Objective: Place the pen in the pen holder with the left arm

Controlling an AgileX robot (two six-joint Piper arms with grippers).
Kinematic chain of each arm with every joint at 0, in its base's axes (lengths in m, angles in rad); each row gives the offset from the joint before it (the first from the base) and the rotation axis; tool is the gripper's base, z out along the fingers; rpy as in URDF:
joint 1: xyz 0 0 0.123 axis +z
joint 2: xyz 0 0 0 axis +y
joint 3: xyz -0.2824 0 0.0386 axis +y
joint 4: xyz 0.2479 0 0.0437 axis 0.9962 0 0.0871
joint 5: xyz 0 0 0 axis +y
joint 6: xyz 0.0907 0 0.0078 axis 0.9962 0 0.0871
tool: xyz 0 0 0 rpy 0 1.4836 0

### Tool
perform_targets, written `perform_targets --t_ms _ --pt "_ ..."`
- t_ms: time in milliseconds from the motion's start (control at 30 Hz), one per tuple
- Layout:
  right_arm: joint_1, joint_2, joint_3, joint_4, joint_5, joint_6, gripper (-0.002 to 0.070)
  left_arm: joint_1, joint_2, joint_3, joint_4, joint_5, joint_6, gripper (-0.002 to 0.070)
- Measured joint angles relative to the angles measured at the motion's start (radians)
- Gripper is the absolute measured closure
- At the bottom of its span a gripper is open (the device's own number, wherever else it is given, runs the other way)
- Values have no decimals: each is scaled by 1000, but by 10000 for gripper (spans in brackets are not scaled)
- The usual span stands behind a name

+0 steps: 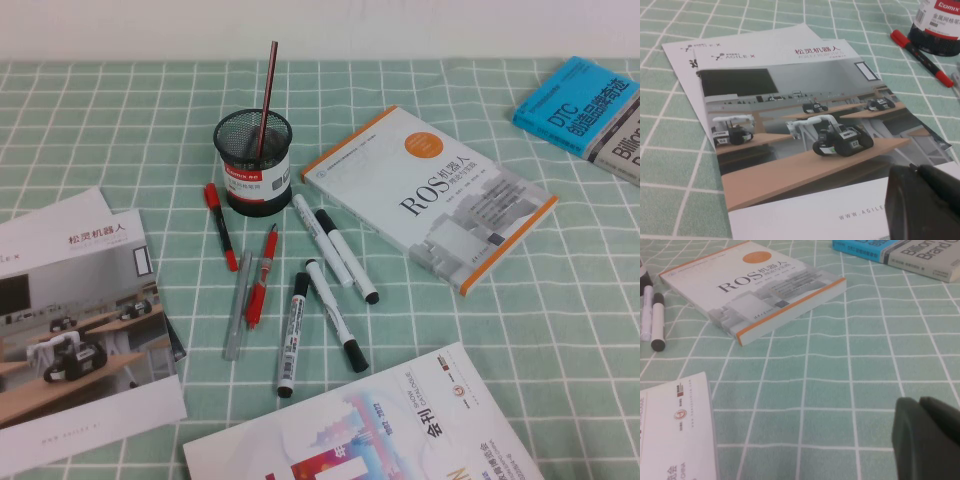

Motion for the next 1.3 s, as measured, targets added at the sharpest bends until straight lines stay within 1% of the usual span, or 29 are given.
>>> perform_targets --t_ms 700,1033,1100,1233,1300 --pt "0 0 0 0 0 0 698 0 0 0 17 -2 -6 678" --pt "0 0 0 0 0 0 698 0 0 4 17 -76 -36 678" --pt "0 0 0 0 0 0 698 0 0 4 -3 -101 -77 678" --pt "0 0 0 0 0 0 698 0 0 4 -95 -196 -191 678" --pt "0 0 0 0 0 0 698 0 0 4 -124 -237 -216 678"
